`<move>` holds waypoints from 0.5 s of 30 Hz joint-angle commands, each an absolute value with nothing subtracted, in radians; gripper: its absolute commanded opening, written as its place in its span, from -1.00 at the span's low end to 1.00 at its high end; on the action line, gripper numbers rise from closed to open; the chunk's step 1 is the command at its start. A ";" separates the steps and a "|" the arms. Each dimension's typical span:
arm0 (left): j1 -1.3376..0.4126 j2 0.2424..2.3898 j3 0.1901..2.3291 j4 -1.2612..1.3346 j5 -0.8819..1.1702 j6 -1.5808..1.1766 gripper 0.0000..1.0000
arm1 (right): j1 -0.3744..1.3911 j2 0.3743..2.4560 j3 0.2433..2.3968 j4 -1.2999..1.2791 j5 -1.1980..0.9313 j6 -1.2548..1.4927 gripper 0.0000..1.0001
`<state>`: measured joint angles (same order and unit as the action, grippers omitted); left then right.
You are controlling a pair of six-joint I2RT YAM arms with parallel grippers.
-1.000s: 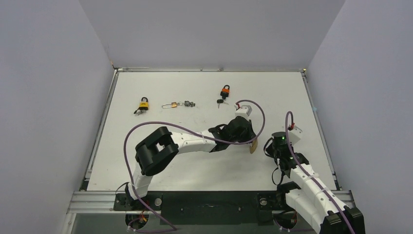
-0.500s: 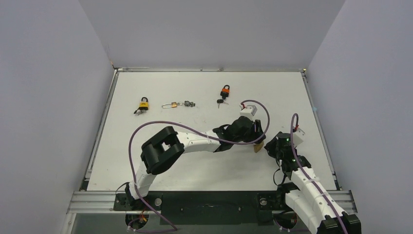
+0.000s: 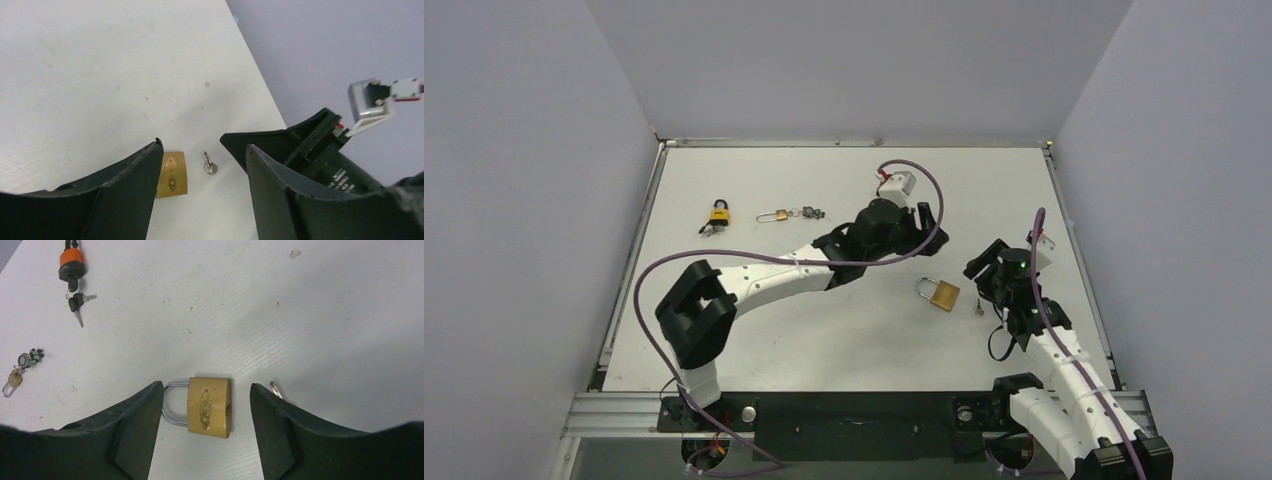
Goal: Lock with the key
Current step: Place the lock at the center of the board.
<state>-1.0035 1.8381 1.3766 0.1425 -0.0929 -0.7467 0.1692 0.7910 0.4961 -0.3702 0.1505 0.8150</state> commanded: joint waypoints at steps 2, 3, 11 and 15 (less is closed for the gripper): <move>-0.908 1.694 1.283 0.125 -0.078 -0.730 0.19 | 0.199 0.945 0.609 -0.248 0.098 0.768 0.22; -0.887 1.657 1.257 0.117 -0.080 -0.729 0.19 | 0.212 1.010 0.633 -0.245 0.108 0.759 0.22; -0.737 1.416 1.121 -0.042 -0.072 -0.704 0.19 | 0.349 1.478 1.057 -0.229 0.180 0.679 0.22; -0.655 1.300 1.065 -0.130 -0.029 -0.686 0.18 | 0.368 1.691 1.266 -0.247 0.209 0.670 0.21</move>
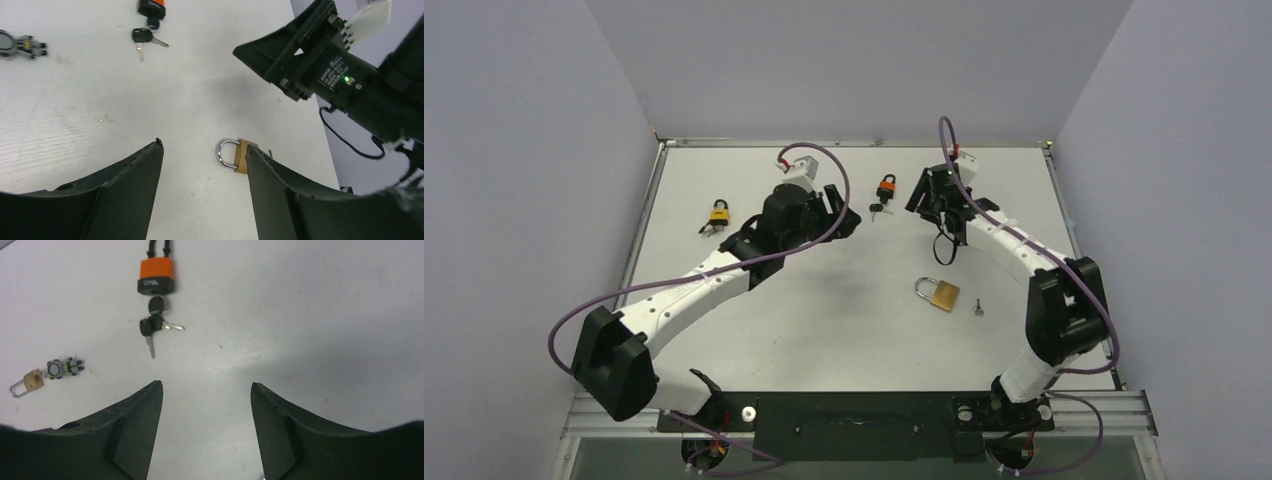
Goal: Lock with the key
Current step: Place the lock at the center of the board, then pick up the lock from the center of the board.
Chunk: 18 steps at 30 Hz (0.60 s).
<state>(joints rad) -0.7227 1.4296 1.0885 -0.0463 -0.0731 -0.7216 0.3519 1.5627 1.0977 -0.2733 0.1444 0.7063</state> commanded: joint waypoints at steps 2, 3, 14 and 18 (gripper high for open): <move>-0.625 1.246 1.043 -0.179 -0.009 -0.680 0.18 | 0.374 1.775 1.362 -0.257 0.219 0.669 0.21; -0.611 1.213 1.030 -0.188 -0.005 -0.674 0.18 | 0.377 1.832 1.395 -0.263 0.220 0.669 0.21; -0.547 1.075 0.980 -0.276 0.067 -0.669 0.19 | 0.404 2.226 1.887 -0.392 0.252 0.705 0.20; -0.535 1.065 0.980 -0.277 0.091 -0.674 0.19 | 0.412 2.317 1.987 -0.423 0.260 0.698 0.21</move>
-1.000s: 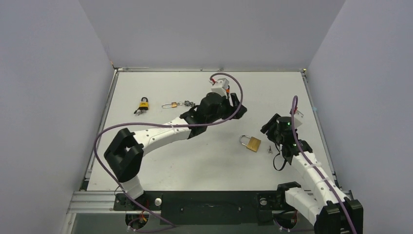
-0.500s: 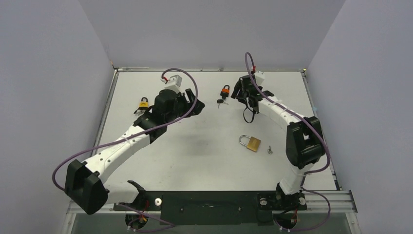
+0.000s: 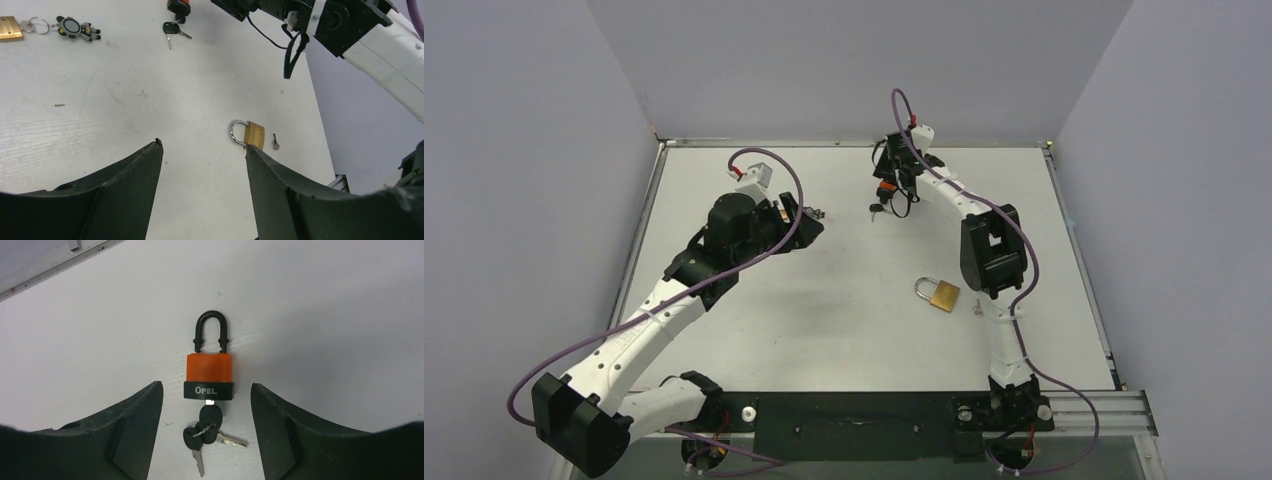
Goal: Lock with the key
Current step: Pick up the lock from the center of the board.
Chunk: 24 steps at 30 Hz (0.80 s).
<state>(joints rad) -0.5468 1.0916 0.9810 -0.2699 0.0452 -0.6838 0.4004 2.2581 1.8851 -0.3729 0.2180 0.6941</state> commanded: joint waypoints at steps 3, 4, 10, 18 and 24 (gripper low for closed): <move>-0.528 1.070 0.979 -0.266 0.114 -0.681 0.19 | 0.426 2.384 2.098 -0.483 0.282 0.688 0.22; -0.525 1.074 0.978 -0.265 0.119 -0.684 0.19 | 0.429 2.413 2.120 -0.497 0.289 0.686 0.22; -0.513 1.078 0.980 -0.253 0.140 -0.695 0.19 | 0.433 2.502 2.249 -0.569 0.294 0.695 0.24; -0.484 1.104 1.011 -0.250 0.175 -0.697 0.19 | 0.432 2.571 2.288 -0.641 0.300 0.701 0.16; -0.465 1.115 1.021 -0.248 0.199 -0.704 0.19 | 0.430 2.572 2.280 -0.654 0.298 0.688 -0.14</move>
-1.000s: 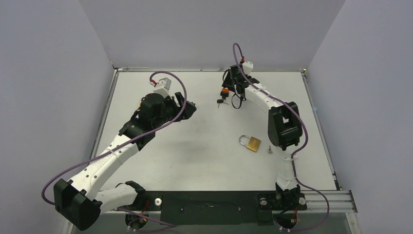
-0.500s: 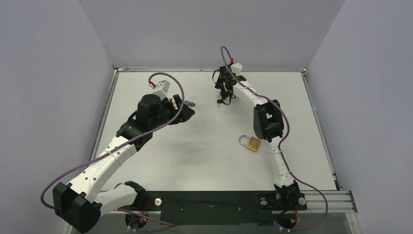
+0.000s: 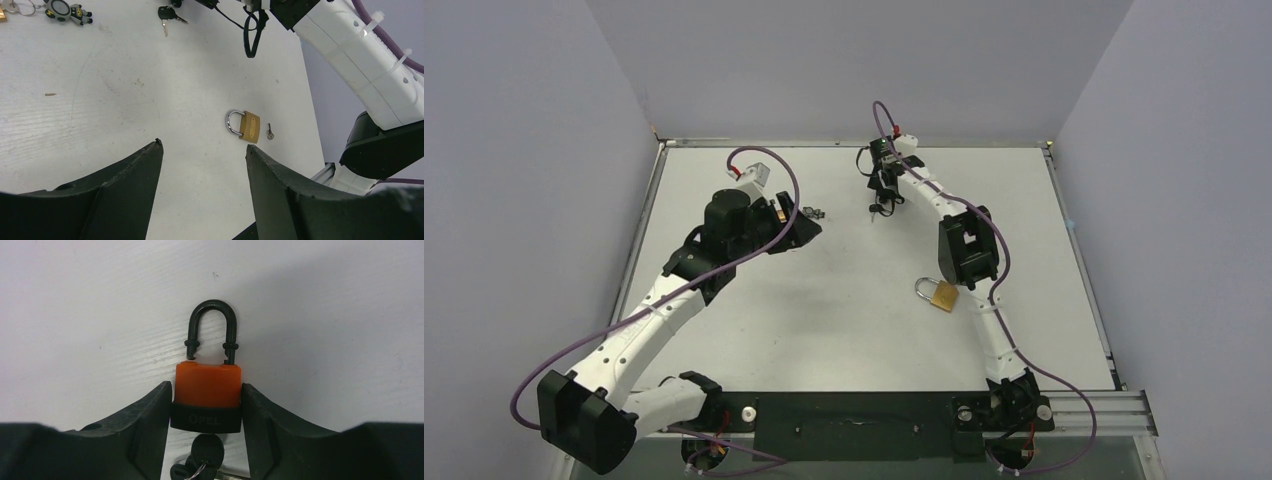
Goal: Lock with the key
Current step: Pick up the lock from the center of the board.
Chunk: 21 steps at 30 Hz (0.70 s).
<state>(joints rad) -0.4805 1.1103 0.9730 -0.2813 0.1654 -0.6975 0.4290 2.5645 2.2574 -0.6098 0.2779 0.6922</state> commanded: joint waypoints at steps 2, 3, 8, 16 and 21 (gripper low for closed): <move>-0.459 1.116 1.020 -0.244 0.204 -0.709 0.19 | 0.431 2.562 2.259 -0.642 0.278 0.680 -0.32; -0.455 1.116 1.017 -0.240 0.206 -0.715 0.19 | 0.431 2.551 2.249 -0.634 0.258 0.676 -0.38; -0.422 1.128 1.010 -0.235 0.247 -0.720 0.19 | 0.433 2.448 2.115 -0.520 0.184 0.637 -0.77; -0.364 1.155 1.033 -0.245 0.323 -0.690 0.19 | 0.435 2.109 1.852 -0.355 0.085 0.527 -1.00; -0.354 1.187 1.060 -0.259 0.357 -0.657 0.18 | 0.434 1.930 1.637 -0.266 0.015 0.490 -1.00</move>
<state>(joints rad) -0.3641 1.1717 0.9901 -0.2817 0.3038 -0.6960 0.4282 2.1208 1.7256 -0.4316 0.0776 0.5449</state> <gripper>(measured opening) 0.595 0.455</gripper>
